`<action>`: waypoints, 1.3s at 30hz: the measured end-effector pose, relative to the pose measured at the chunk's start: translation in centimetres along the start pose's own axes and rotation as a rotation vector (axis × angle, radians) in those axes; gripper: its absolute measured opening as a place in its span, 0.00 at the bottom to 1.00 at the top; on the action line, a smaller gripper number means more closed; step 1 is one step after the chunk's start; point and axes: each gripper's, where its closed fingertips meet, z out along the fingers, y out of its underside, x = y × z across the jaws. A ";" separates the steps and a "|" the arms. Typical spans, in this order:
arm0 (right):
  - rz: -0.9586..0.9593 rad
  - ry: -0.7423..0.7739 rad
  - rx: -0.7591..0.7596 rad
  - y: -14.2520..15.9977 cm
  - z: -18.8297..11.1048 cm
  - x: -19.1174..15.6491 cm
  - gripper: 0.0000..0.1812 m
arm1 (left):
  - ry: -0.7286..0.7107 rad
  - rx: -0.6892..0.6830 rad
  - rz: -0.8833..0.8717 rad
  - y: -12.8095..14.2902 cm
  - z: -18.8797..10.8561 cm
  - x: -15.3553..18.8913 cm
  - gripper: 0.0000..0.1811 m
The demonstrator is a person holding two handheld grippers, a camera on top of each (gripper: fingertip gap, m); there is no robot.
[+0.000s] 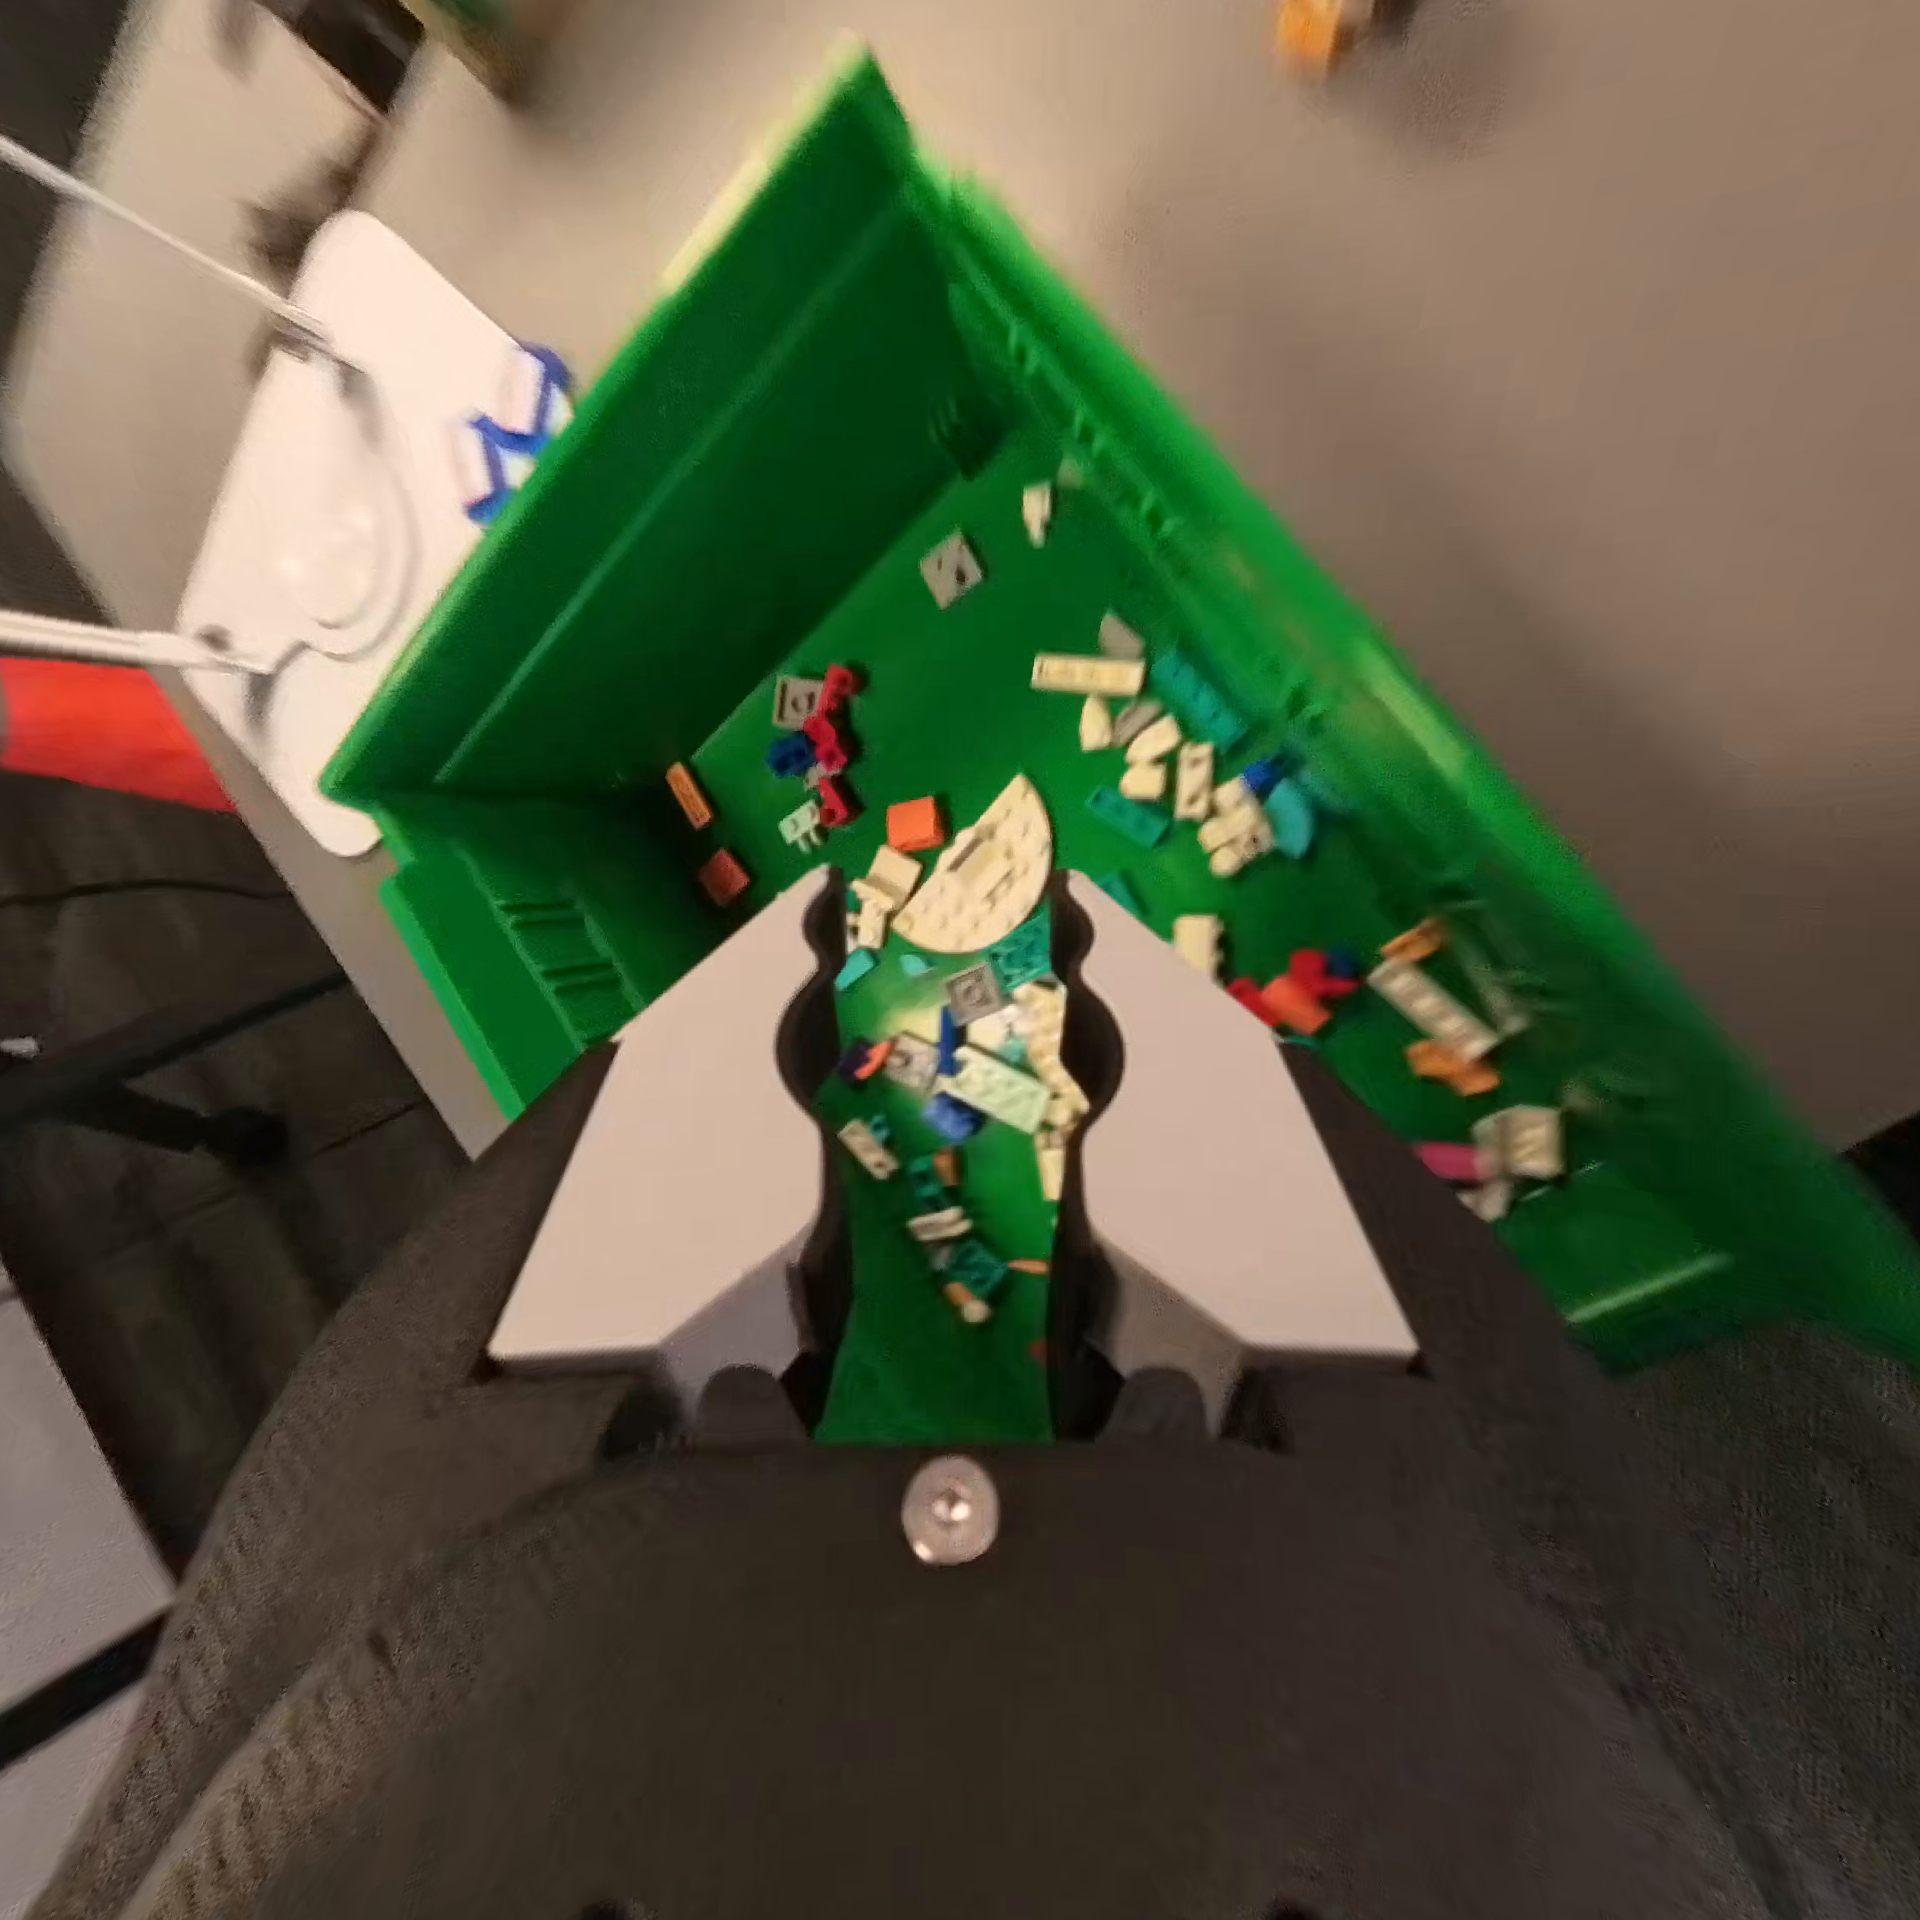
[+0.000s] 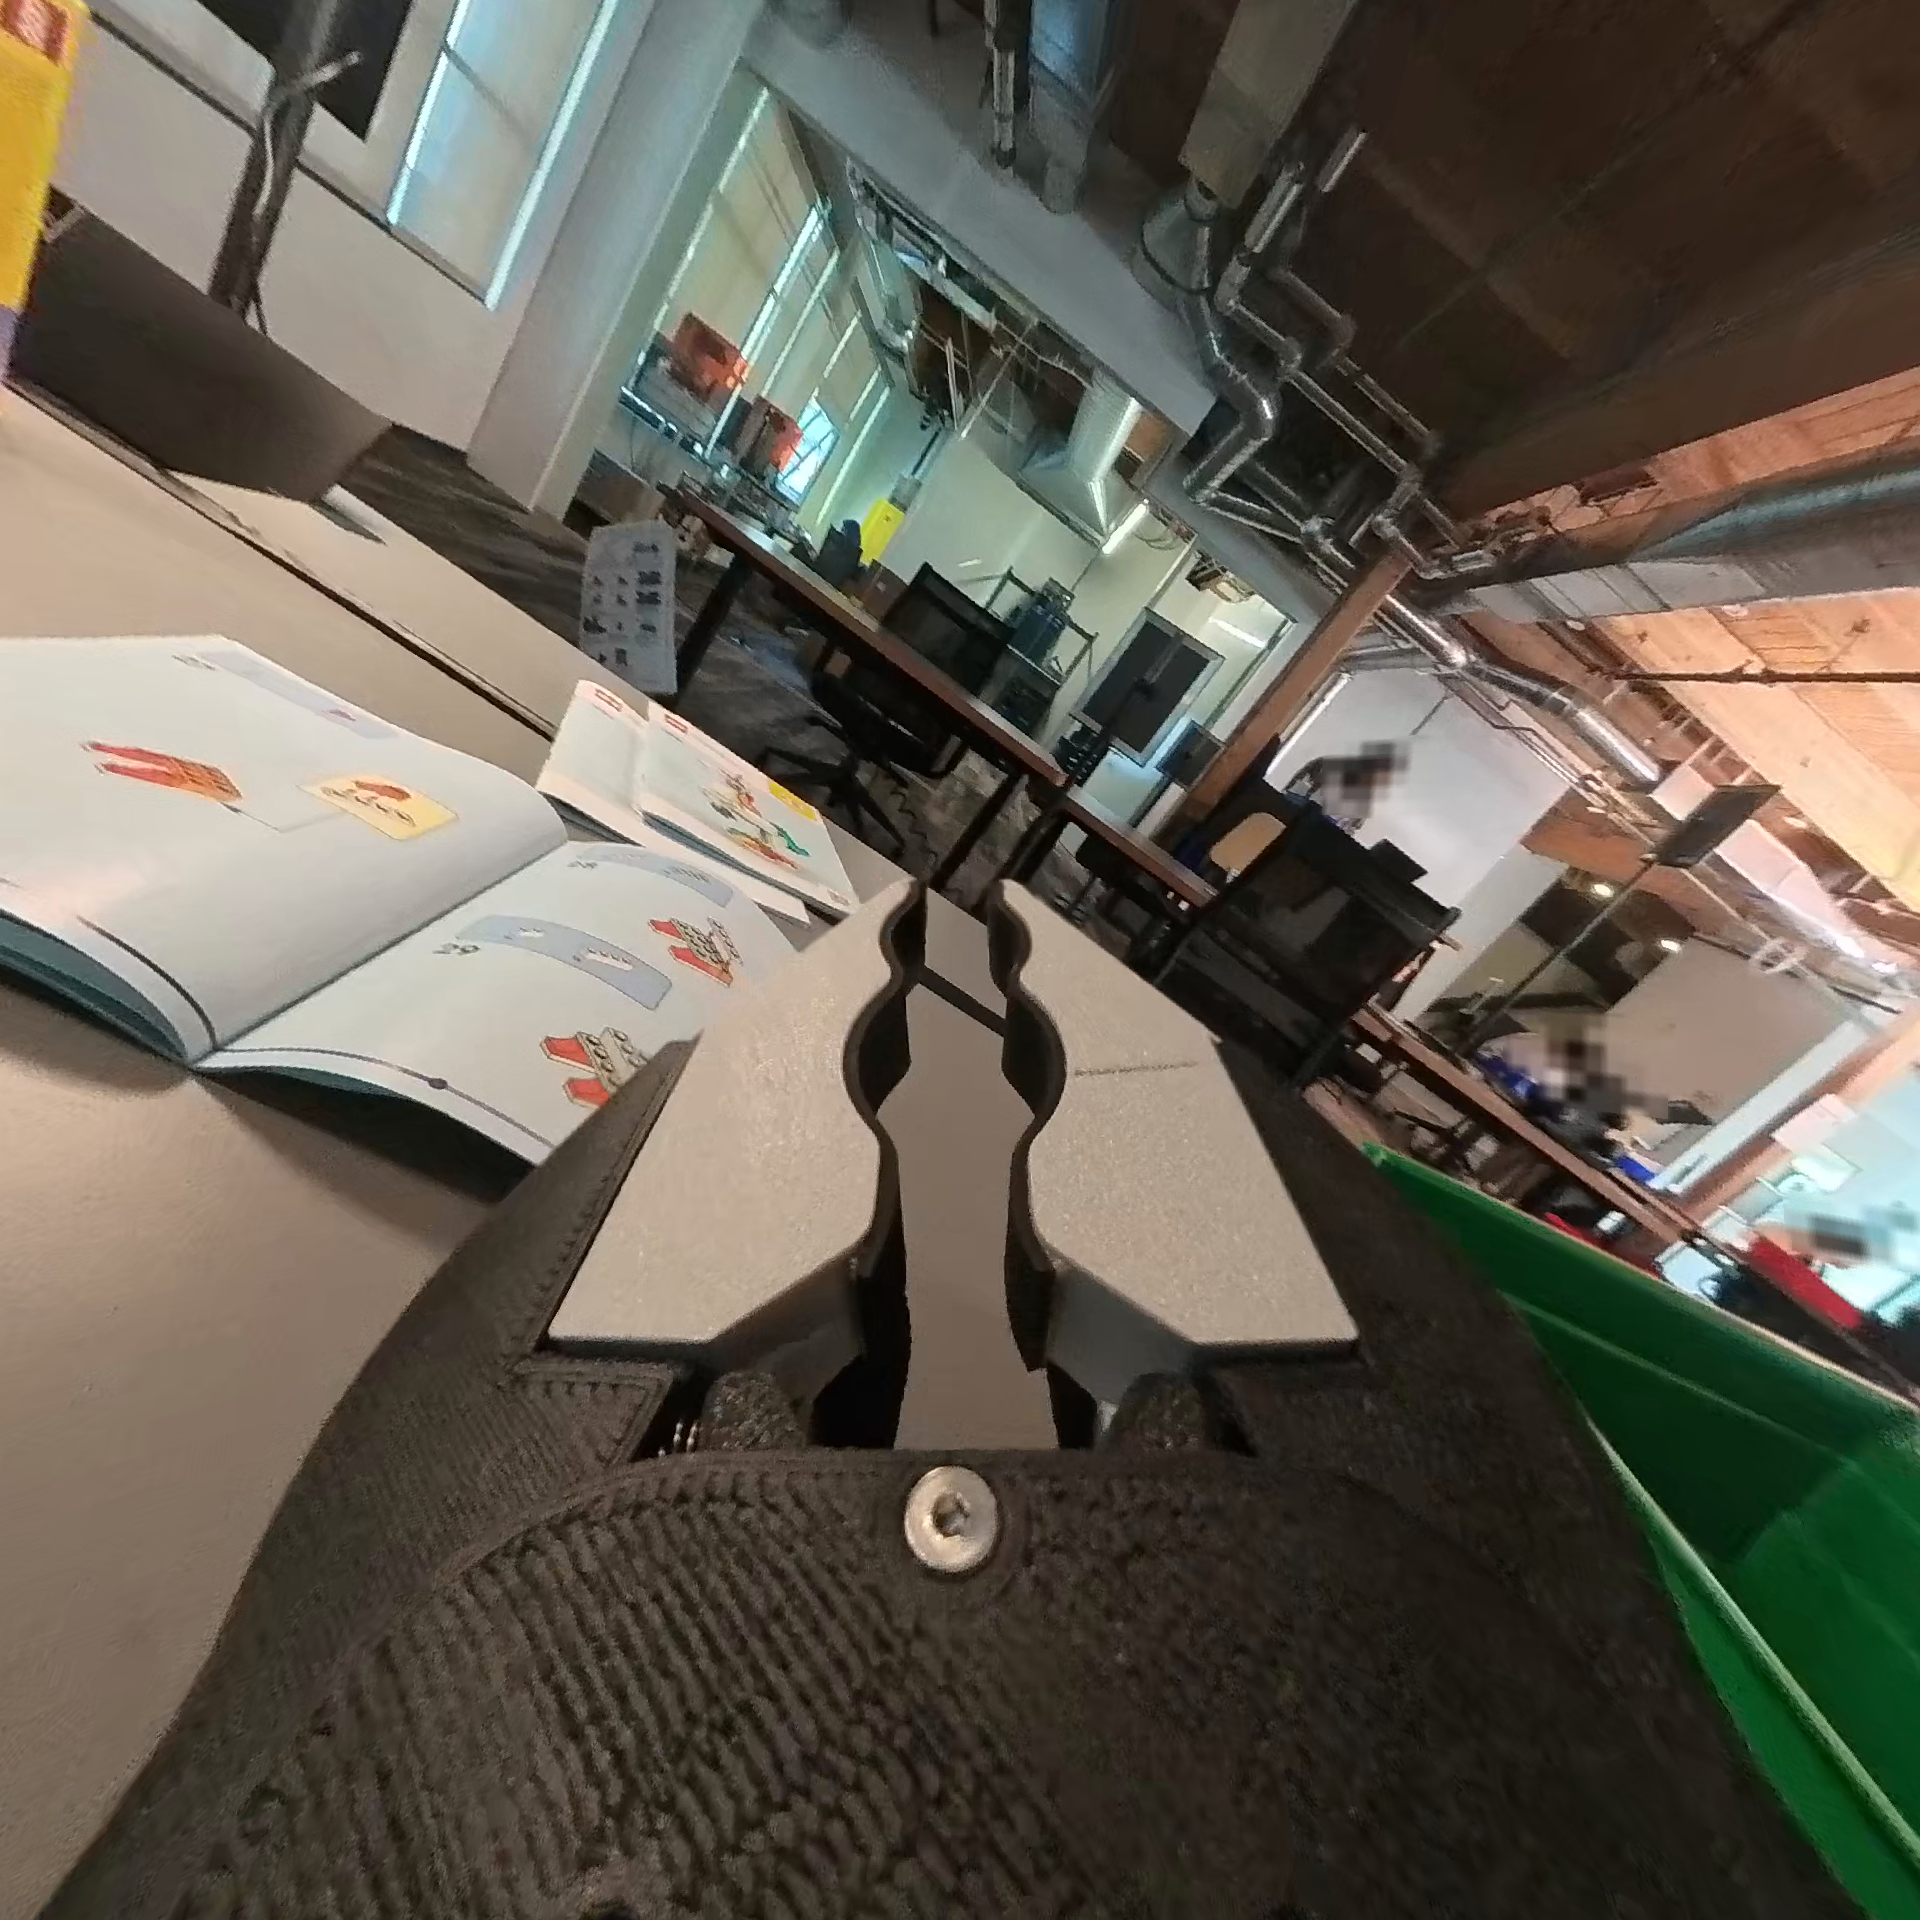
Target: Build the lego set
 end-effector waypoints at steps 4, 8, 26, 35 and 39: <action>-0.045 0.029 -0.033 0.3 -0.2 0.2 0.05 | 0.042 -0.320 0.122 3.0 4.5 -4.3 0.15; -0.044 0.061 -0.064 0.8 -0.5 0.7 0.03 | 0.174 -0.517 0.134 5.1 7.3 -5.1 0.15; -0.157 0.012 -0.095 1.0 -0.1 -1.0 0.04 | 0.310 -0.667 0.103 7.5 10.4 -5.2 0.09; -0.159 -0.007 -0.073 0.6 -0.2 -1.4 0.04 | 0.142 -0.488 0.074 4.4 8.8 -6.5 0.09; -0.135 -0.017 -0.055 0.4 -0.2 -1.4 0.04 | -0.085 -0.328 0.084 -0.3 4.8 -7.8 0.08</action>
